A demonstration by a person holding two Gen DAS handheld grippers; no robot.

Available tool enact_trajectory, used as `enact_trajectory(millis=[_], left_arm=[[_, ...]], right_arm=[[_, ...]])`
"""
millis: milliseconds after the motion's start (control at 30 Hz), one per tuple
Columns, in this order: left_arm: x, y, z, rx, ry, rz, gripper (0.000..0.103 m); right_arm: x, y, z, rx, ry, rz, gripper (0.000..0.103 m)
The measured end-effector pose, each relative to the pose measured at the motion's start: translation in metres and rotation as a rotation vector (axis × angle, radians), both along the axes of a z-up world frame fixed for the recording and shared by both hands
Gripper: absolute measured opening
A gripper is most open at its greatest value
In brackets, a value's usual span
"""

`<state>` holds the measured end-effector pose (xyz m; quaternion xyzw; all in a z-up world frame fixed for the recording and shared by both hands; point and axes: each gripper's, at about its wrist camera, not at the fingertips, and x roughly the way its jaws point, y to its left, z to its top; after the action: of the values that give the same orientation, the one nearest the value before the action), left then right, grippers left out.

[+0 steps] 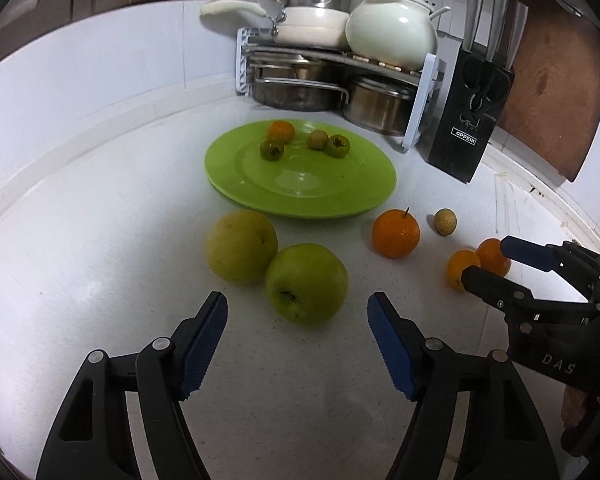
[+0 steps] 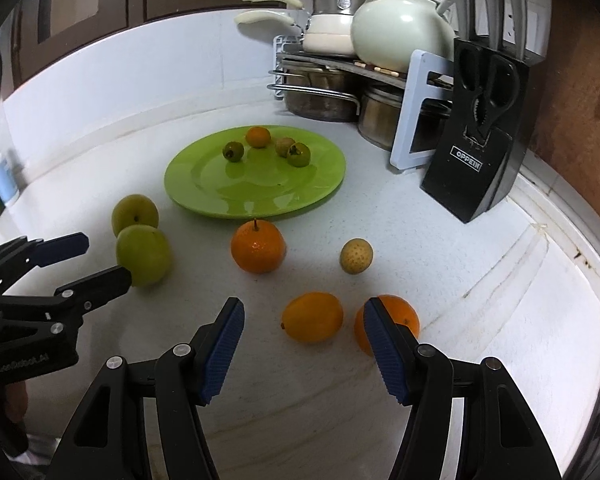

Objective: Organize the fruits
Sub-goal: 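Withdraw both open tools from the plate toward the remaining fruits, then grasp the green apple with the left tool while the right tool grasps an orange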

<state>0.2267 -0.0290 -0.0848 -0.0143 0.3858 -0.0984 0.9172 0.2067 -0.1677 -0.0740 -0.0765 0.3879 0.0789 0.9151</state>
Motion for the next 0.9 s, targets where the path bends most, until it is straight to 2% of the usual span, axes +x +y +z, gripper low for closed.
enact_trajectory(millis=[400, 600, 900], left_arm=[[0.013, -0.007, -0.008, 0.005, 0.025, 0.008, 0.069], [0.018, -0.009, -0.009, 0.010, 0.027, 0.005, 0.069], [0.023, -0.016, -0.013, 0.015, 0.042, -0.009, 0.061]], right_arm=[[0.009, 0.009, -0.012, -0.106, 0.023, 0.086, 0.054], [0.015, 0.011, -0.019, -0.122, 0.049, 0.104, 0.051], [0.019, 0.012, -0.022, -0.148, 0.043, 0.109, 0.047]])
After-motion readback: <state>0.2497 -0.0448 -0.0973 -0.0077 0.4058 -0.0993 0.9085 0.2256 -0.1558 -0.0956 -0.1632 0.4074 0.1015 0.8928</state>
